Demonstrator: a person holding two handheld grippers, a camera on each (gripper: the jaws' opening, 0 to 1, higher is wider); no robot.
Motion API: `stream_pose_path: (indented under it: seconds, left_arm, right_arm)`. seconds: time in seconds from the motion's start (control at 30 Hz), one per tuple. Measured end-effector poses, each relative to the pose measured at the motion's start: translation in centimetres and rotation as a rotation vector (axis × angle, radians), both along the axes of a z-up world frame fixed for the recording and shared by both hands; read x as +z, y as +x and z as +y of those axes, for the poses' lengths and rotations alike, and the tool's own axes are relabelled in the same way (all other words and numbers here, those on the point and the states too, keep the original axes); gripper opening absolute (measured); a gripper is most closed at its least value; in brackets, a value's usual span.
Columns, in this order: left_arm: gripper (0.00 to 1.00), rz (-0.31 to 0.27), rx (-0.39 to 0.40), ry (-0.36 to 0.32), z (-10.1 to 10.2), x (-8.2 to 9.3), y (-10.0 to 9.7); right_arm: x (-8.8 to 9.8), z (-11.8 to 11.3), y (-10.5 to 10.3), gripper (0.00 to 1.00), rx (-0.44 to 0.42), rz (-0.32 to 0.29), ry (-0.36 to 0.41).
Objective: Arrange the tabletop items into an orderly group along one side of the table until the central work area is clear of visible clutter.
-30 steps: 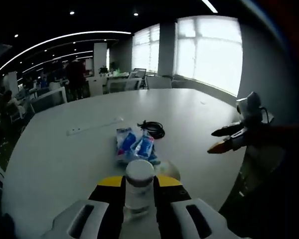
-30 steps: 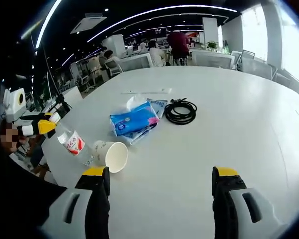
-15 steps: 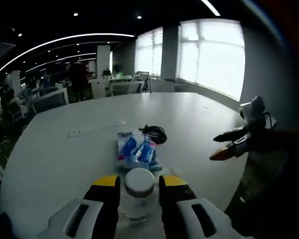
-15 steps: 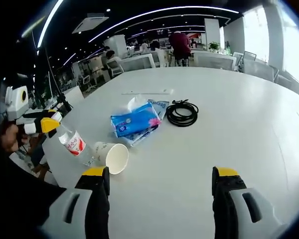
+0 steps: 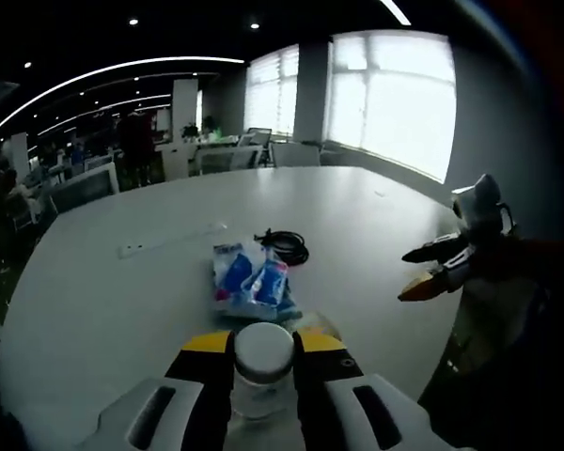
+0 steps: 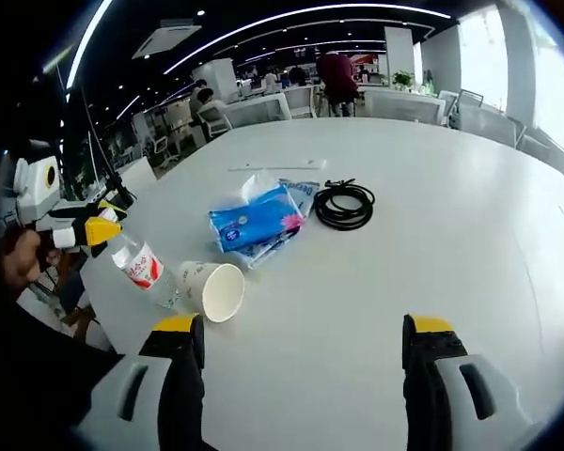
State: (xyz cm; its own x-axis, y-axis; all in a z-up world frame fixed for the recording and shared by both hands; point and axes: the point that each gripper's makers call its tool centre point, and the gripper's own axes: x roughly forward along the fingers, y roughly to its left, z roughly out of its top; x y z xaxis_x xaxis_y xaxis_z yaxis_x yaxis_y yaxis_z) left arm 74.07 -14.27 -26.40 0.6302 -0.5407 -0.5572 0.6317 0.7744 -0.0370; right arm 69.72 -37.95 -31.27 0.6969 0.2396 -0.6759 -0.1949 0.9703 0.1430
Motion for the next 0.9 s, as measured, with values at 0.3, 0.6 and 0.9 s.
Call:
stream_pose_path:
  seconds: [0.3, 0.6, 0.9]
  left_arm:
    - [0.21, 0.044, -0.078, 0.046, -0.3, -0.1, -0.1]
    - [0.20, 0.072, -0.116, 0.052, 0.6, 0.0, 0.7]
    - [0.20, 0.060, -0.169, -0.003, 2.0, 3.2, 3.5]
  right_arm:
    - [1.1, 0.8, 0.1, 0.92, 0.014, -0.005, -0.002]
    - [1.2, 0.8, 0.5, 0.92, 0.009, -0.009, -0.010]
    - [1.5, 0.5, 0.5, 0.91, -0.011, -0.019, -0.013]
